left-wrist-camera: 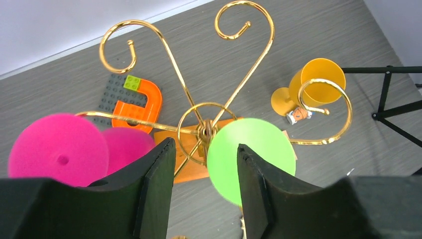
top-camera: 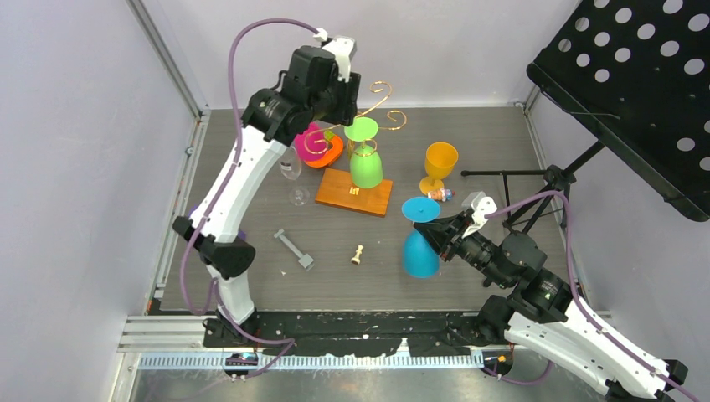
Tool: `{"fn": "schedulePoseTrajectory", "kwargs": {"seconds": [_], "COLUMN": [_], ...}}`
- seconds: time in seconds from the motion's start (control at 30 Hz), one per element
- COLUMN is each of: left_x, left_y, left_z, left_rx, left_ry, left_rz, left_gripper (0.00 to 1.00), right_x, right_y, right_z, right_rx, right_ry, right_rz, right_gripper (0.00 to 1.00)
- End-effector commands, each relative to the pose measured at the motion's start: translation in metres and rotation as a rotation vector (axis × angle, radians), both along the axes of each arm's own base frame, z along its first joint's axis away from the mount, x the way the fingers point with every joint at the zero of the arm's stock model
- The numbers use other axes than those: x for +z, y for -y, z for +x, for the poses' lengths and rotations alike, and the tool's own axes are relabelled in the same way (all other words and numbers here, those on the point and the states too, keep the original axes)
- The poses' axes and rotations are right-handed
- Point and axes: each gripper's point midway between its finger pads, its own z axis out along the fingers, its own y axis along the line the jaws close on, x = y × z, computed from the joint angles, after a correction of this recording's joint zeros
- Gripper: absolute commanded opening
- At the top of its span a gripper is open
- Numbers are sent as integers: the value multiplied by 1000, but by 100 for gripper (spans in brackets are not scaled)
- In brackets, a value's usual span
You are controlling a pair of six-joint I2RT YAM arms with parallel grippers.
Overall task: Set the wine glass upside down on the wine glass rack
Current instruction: Adjust the wine rack at the center of the board.
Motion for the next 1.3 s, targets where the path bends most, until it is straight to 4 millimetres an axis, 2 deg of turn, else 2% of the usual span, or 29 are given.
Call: {"fn": "schedulePoseTrajectory", "kwargs": {"seconds": [0.0,0.1,0.2,0.3,0.33,0.43,0.67,1.0,1.27], "left_x": [64,70,63,46,34,26,24,-9,-21], "left_y": [-18,-27,-33,-38,-41,-46,-32,-26,-25], "left_z": [-20,-31,-37,-34,-30,-25,-15,-5,7], "left_rx": [-8,7,21,25,41,53,31,47,82], "left_ry": [165,143,66,-24,-61,-104,-139,-212,-230], "left_rz": [-96,-146,-254,-395,-424,-486,-545,-522,-519], "left_gripper": [49,49,48,45,43,40,45,43,43], "right_x": [9,9,10,11,11,11,9,9,9], "right_y": [-5,-6,-6,-7,-7,-7,-5,0,1], "right_z": [0,0,0,-1,-1,-2,-2,-4,-4], "right_rx": [12,16,17,21,23,24,20,5,5], "right_ry": [15,14,12,11,10,6,0,2,-1], "right_rz": [35,36,41,43,45,44,49,55,53], "right_gripper": [6,6,6,6,6,6,6,5,6]}}
